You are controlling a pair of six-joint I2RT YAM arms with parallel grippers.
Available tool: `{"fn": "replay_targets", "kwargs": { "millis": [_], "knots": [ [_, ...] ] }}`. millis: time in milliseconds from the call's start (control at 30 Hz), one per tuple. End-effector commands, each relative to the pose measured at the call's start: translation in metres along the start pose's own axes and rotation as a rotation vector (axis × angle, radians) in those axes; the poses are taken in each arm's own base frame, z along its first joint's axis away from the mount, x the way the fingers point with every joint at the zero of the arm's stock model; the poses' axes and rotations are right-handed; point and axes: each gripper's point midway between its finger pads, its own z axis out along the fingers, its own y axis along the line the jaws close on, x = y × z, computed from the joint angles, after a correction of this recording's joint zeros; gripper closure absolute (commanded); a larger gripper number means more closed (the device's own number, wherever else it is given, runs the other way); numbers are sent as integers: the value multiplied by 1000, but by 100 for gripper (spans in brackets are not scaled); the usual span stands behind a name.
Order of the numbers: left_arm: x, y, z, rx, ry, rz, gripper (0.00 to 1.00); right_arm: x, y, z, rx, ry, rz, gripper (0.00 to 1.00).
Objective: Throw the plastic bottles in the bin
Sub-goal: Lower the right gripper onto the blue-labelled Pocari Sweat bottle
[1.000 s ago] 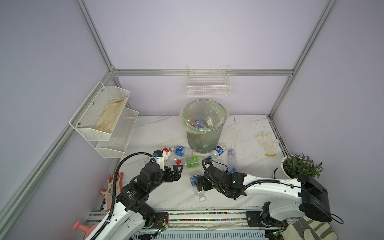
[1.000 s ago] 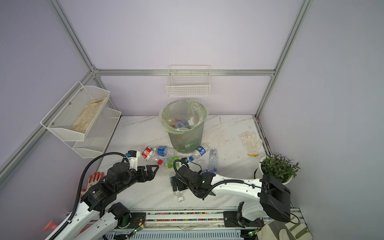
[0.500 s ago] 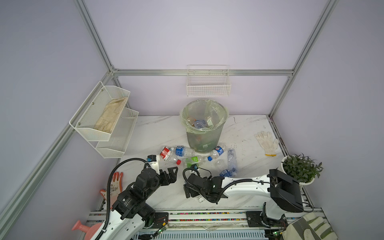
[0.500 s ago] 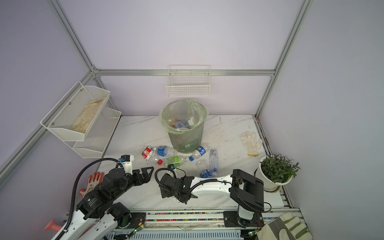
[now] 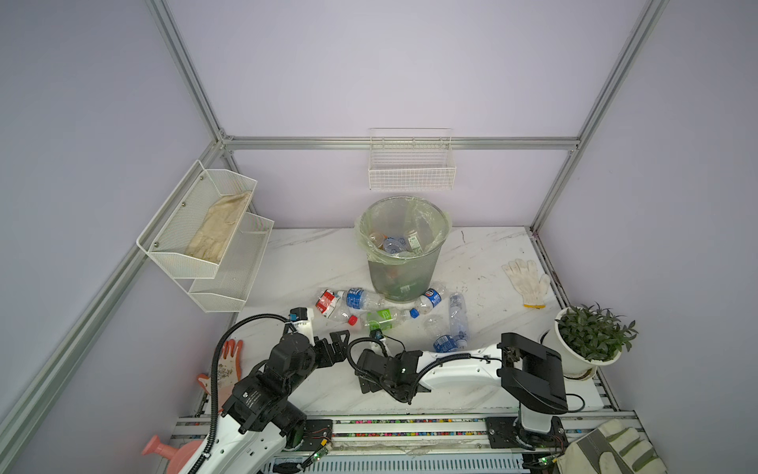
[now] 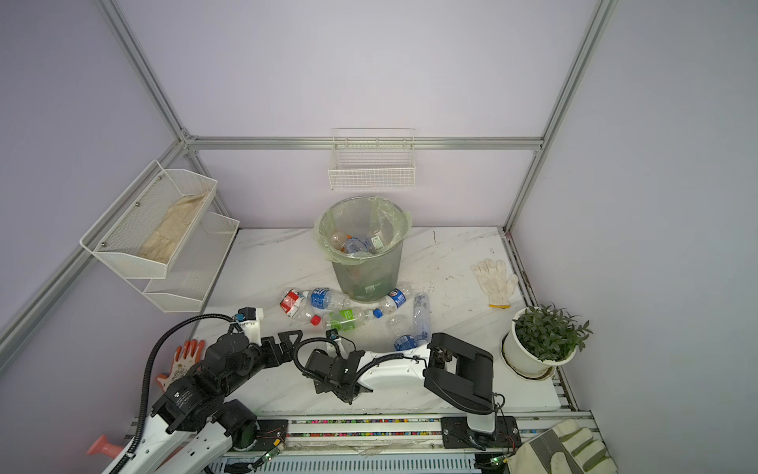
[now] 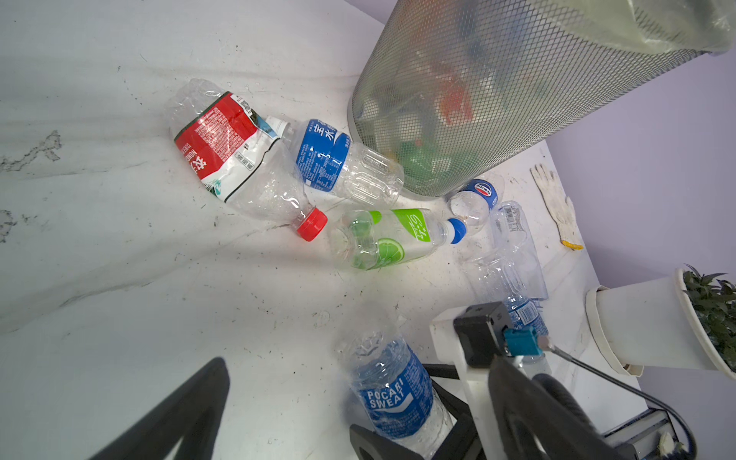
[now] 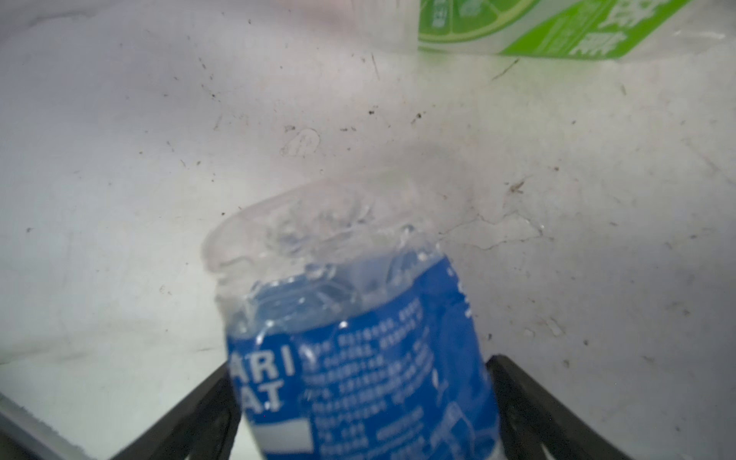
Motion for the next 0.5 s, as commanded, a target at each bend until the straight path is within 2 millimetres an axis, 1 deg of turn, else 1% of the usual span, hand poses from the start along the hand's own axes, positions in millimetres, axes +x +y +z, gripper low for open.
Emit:
{"fn": "replay_targets", "kwargs": {
  "millis": [0,467],
  "knots": [
    [6,7,4,-16,-1,-11,0,4,-14,2,87,3,18,2],
    [5,7,0,-4,-12,-23,0,12,-28,8,159,19,40,3]
  ]
}}
